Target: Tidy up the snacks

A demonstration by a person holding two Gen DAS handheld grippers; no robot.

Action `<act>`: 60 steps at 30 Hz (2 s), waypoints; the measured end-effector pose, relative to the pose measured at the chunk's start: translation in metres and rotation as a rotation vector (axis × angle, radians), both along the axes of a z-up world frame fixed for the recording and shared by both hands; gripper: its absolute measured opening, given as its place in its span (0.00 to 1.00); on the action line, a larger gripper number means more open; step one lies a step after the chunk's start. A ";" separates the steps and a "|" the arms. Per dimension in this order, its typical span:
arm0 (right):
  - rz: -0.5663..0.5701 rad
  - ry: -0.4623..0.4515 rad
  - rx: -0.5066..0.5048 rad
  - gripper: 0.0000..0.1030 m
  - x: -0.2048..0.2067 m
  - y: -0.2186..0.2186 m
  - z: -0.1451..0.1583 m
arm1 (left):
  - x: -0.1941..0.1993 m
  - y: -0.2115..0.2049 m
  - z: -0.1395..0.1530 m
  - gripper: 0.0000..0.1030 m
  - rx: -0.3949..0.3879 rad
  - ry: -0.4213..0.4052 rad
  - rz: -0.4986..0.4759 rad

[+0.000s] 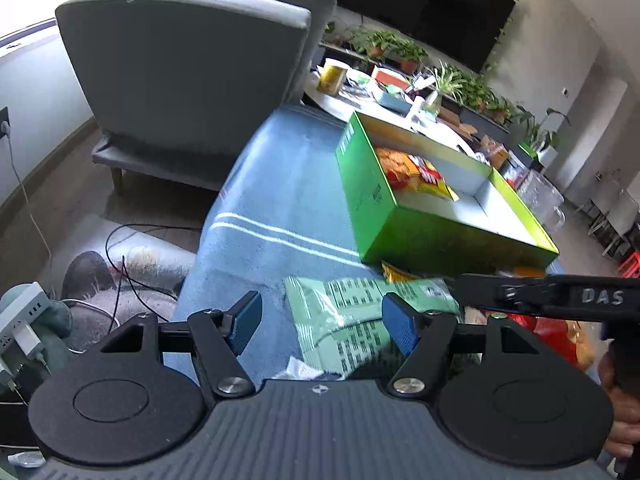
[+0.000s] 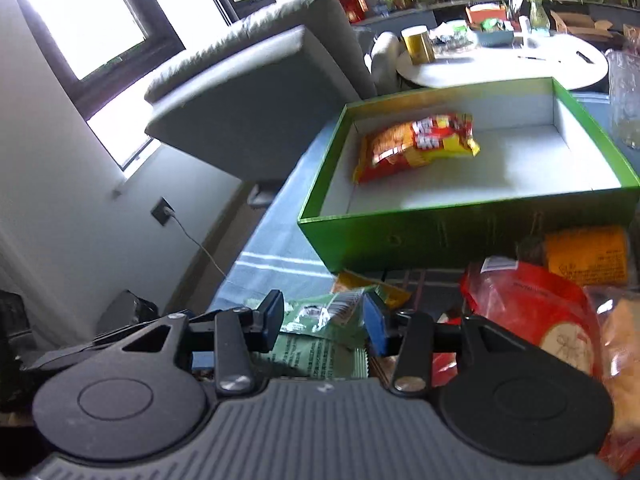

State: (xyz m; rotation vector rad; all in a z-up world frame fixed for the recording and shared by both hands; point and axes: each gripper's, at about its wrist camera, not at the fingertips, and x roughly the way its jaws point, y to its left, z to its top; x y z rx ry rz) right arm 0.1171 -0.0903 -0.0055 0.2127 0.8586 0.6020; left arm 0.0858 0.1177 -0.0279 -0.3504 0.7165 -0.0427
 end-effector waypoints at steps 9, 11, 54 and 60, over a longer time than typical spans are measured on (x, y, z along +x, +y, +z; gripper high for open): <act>0.056 0.006 -0.089 0.87 -0.002 0.018 -0.016 | 0.002 -0.004 -0.010 0.61 -0.047 0.019 -0.066; 0.060 0.012 -0.090 0.87 -0.001 0.019 -0.016 | 0.003 -0.003 -0.013 0.61 -0.077 0.038 -0.075; -0.094 -0.194 0.082 0.86 0.019 -0.040 0.051 | 0.052 -0.076 0.069 0.51 0.006 -0.218 -0.247; -0.125 -0.173 0.108 0.86 0.039 -0.051 0.047 | 0.068 -0.083 0.069 0.51 0.022 -0.208 -0.260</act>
